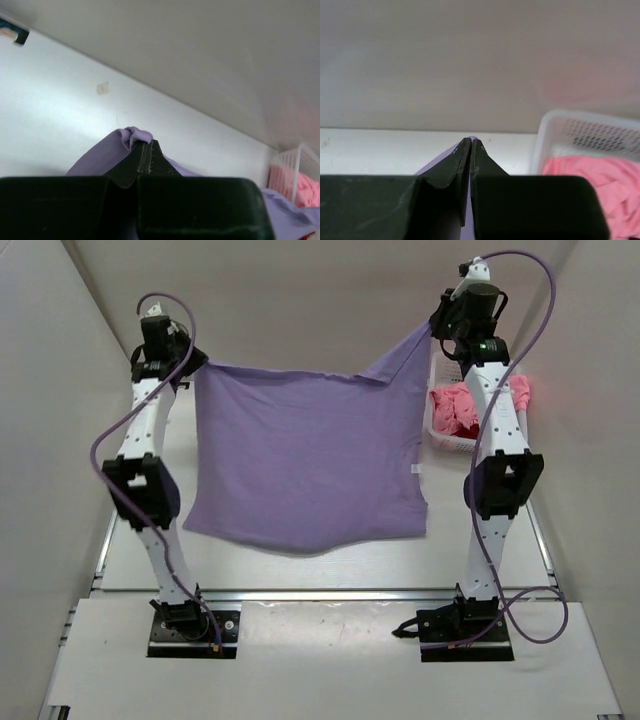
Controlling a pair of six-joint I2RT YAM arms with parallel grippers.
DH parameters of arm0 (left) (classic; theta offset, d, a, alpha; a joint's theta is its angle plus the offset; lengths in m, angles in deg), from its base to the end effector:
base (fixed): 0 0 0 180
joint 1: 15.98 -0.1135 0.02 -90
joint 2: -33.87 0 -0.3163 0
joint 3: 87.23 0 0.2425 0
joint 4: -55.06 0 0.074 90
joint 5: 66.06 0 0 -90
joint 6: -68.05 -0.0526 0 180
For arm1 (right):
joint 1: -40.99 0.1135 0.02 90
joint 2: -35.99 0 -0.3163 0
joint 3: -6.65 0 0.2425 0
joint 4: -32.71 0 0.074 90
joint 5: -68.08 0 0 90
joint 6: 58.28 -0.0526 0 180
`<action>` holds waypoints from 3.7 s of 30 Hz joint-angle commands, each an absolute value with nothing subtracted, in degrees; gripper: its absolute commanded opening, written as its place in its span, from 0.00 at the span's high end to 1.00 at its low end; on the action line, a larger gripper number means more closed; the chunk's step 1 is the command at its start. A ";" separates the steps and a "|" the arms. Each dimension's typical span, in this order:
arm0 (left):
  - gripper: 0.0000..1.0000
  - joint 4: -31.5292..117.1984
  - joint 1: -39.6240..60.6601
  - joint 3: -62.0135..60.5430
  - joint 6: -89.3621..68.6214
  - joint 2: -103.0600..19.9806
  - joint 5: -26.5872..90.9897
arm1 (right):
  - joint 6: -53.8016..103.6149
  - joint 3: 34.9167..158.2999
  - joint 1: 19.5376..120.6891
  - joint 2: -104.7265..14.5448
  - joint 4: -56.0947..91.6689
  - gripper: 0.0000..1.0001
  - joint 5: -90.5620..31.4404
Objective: Fold and stack the t-shirts
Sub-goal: Flatten out the tshirt, then fold the flattened tshirt in 1/3 of the way
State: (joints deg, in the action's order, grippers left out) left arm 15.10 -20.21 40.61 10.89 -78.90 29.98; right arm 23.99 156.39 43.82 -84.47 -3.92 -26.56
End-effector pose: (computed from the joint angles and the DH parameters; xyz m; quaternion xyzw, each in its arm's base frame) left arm 0.4902 0.0307 0.4150 -0.2407 0.8071 -0.1758 0.5097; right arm 0.5164 0.0298 0.4886 0.0054 0.7508 0.0910 0.6542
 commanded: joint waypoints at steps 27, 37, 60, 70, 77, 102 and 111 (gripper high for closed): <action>1.00 30.27 -25.38 -9.13 7.41 -40.07 22.55 | 11.16 83.05 42.30 -31.70 4.67 0.99 -23.16; 1.00 25.18 -25.74 -33.34 5.92 -29.34 22.63 | 7.03 59.57 46.79 -14.75 -9.81 1.00 -28.76; 1.00 29.22 -25.04 -16.58 10.30 -52.07 21.57 | 10.18 88.01 45.11 -50.04 0.80 1.00 -33.51; 1.00 29.75 -26.18 -12.61 10.39 -60.87 22.45 | 12.21 102.44 46.79 -68.15 0.45 1.00 -30.79; 0.79 29.05 -28.37 -11.64 10.83 -63.08 23.15 | 13.97 109.91 48.37 -74.84 -1.12 1.00 -27.82; 0.47 29.21 -34.35 -30.72 12.94 -54.63 29.65 | 3.16 56.76 45.22 -33.19 10.90 0.65 -30.59; 0.96 31.68 -34.62 -30.19 13.12 -56.49 31.68 | 1.05 52.18 44.60 -37.04 14.85 0.58 -34.21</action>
State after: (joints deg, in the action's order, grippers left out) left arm 30.64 -34.61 -30.16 13.47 -56.81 31.40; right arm 3.34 53.14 45.87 -36.04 9.17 -31.90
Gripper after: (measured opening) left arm 0.068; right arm 0.429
